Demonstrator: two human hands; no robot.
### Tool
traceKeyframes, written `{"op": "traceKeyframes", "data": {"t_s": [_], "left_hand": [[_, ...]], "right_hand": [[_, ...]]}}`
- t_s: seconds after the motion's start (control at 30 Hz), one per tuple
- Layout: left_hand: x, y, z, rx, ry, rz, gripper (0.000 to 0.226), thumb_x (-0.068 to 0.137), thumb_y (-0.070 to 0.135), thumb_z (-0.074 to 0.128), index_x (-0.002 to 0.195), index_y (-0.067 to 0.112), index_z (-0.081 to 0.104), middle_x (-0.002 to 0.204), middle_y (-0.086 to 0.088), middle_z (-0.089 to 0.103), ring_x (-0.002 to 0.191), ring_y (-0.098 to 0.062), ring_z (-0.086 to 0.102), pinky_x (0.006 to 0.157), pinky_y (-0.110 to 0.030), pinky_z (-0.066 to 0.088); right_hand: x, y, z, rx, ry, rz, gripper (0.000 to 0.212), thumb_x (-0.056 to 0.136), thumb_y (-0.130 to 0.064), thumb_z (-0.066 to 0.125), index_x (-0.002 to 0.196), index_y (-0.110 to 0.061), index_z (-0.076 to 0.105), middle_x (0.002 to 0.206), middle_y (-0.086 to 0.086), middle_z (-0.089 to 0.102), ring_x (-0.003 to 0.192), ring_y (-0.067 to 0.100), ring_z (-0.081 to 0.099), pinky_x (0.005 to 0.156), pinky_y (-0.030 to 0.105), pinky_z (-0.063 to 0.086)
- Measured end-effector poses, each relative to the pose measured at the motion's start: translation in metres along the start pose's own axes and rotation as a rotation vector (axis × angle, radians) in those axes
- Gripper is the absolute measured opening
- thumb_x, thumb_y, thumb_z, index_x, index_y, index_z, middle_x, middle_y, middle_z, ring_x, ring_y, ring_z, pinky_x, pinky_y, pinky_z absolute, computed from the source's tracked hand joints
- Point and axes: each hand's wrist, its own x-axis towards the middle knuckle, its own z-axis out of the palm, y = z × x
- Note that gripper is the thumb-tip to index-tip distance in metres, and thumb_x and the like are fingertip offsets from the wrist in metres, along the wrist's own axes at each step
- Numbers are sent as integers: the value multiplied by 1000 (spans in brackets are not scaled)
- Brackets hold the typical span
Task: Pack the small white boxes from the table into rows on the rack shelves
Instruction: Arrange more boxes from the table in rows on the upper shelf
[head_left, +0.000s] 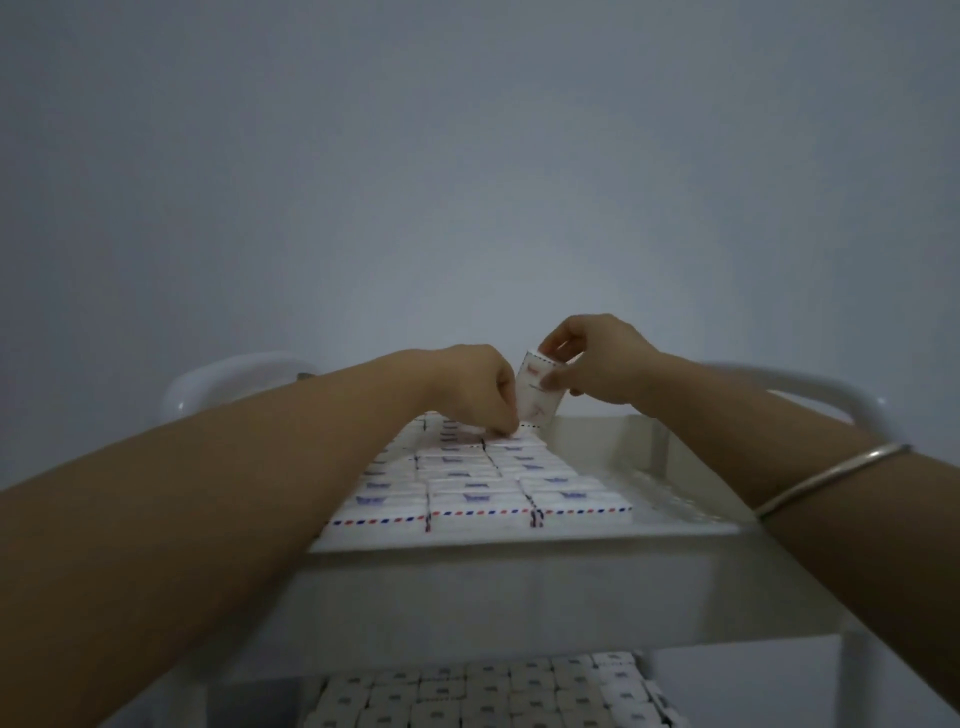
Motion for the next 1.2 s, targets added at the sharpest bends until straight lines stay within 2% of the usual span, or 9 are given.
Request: {"op": "traceKeyframes", "data": {"t_s": [0.13, 0.27, 0.57, 0.67, 0.73, 0.83, 0.93, 1.07, 1.2], "left_hand": [[-4, 0, 1, 70, 34, -18, 14, 88, 26, 62, 90, 15, 71, 96, 0, 68, 94, -20, 60, 84, -30, 50], [-6, 3, -2, 110, 119, -54, 23, 87, 11, 59, 92, 23, 79, 110, 3, 68, 96, -19, 60, 89, -35, 53], [-5, -4, -8, 48, 329, -199, 19, 85, 19, 65, 101, 16, 73, 114, -4, 66, 101, -25, 61, 88, -38, 53], [-9, -6, -9, 1, 300, -215, 21, 86, 19, 64, 104, 14, 72, 118, -5, 66, 105, -26, 60, 92, -39, 53], [-16, -1, -13, -38, 305, -204, 23, 86, 18, 61, 106, 14, 72, 119, -6, 65, 108, -26, 59, 93, -39, 52], [-36, 12, -26, -70, 319, -156, 26, 85, 11, 54, 103, 15, 72, 111, -4, 67, 102, -24, 61, 90, -36, 54], [-68, 19, -45, -156, 310, -104, 28, 85, 8, 49, 90, 19, 74, 91, 2, 67, 89, -19, 67, 75, -30, 58], [-123, 13, -60, -358, 264, -108, 31, 89, 0, 41, 85, 11, 70, 92, -2, 70, 73, -13, 72, 51, -21, 53], [-191, -2, -58, -489, 234, -145, 27, 92, -1, 42, 88, 7, 68, 78, -3, 75, 61, -19, 72, 46, -23, 51]], "right_hand": [[-3, -1, 4, 128, -112, 15, 25, 80, -1, 75, 99, -14, 64, 101, 6, 65, 81, 18, 65, 68, 28, 59], [-4, -3, 10, 163, -189, -31, 23, 83, 3, 70, 98, -14, 66, 99, 9, 60, 82, 19, 62, 72, 28, 59], [-9, -11, 22, 39, -369, -87, 26, 95, -4, 57, 118, -11, 67, 110, 6, 58, 94, 20, 61, 76, 27, 58], [-13, -16, 25, 2, -445, -39, 27, 98, -12, 54, 122, -14, 65, 105, -2, 61, 90, 10, 60, 67, 19, 56], [-18, -17, 25, -1, -473, 14, 28, 100, -17, 50, 125, -18, 62, 117, -1, 60, 100, 12, 58, 63, 16, 52], [-25, -19, 22, -28, -462, 44, 33, 100, -20, 50, 133, -20, 55, 136, 1, 50, 116, 18, 53, 72, 23, 56], [-29, -27, 12, -43, -323, 2, 33, 98, -18, 54, 131, -20, 55, 140, 3, 44, 116, 23, 53, 79, 33, 58], [-51, -54, -13, 169, -158, -74, 19, 96, -11, 51, 105, -20, 65, 106, 2, 68, 82, 12, 65, 60, 24, 55], [-111, -99, -17, 280, -323, -203, 17, 95, -17, 55, 92, -22, 71, 71, -6, 67, 49, 5, 53, 43, 17, 39]]}}
